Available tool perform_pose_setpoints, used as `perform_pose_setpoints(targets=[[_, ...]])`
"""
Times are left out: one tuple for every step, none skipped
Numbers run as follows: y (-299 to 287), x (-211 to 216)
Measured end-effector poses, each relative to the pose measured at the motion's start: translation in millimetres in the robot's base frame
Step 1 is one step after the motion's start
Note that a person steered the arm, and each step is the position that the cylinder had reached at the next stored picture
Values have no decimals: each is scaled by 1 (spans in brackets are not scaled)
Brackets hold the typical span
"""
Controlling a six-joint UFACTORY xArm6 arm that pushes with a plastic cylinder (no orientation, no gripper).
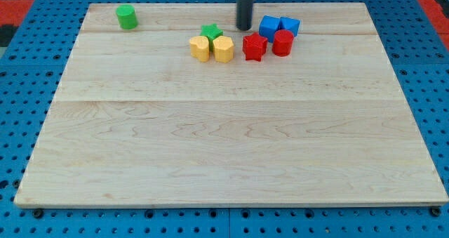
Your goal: Move the yellow heart towards the top of the green star
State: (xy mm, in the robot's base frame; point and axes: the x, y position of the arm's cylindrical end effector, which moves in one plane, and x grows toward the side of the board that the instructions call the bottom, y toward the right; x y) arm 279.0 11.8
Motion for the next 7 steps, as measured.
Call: perform_pose_setpoints(targets=[[-2,27],[-53,43],[-75,43],[-69,40],[-62,28],[-53,19],[-32,16]])
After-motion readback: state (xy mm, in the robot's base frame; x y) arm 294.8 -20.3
